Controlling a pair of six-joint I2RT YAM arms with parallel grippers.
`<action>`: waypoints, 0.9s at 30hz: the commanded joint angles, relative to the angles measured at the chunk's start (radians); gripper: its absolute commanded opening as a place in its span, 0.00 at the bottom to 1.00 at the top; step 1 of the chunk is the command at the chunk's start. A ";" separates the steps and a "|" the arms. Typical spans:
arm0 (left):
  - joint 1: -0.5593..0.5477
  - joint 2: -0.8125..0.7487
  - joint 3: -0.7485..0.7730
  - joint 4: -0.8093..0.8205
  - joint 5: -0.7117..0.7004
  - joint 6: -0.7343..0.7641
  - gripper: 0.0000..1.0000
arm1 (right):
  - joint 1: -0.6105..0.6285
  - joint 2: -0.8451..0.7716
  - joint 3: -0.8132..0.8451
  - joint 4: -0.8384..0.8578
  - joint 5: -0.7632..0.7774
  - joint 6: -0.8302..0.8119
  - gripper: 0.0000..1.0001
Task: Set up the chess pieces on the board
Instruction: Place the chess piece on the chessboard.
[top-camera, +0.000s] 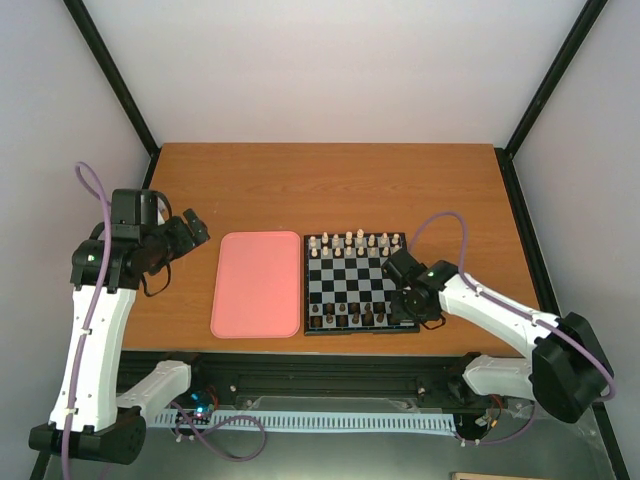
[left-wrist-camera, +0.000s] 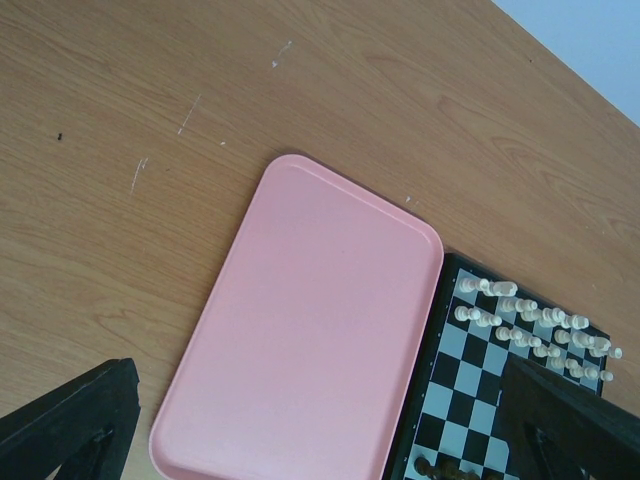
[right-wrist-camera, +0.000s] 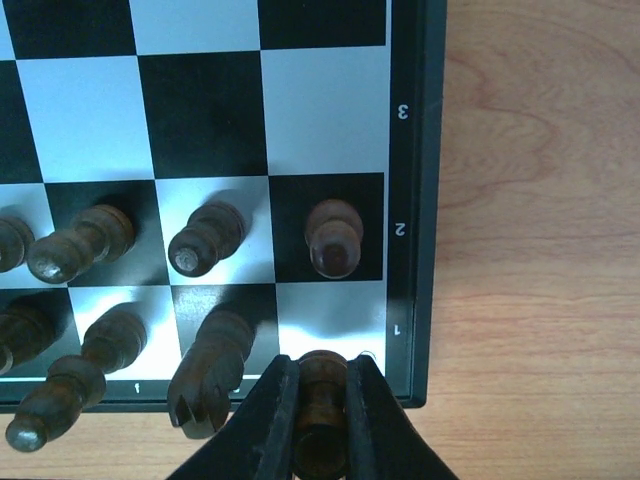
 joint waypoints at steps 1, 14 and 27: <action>0.004 0.001 0.006 0.017 -0.011 0.007 1.00 | -0.012 0.020 -0.019 0.041 -0.002 -0.007 0.03; 0.006 0.009 0.010 0.015 -0.011 0.016 1.00 | -0.025 0.050 -0.053 0.082 -0.021 -0.008 0.04; 0.006 0.006 0.000 0.014 -0.011 0.012 1.00 | -0.028 0.039 -0.044 0.053 0.009 -0.007 0.21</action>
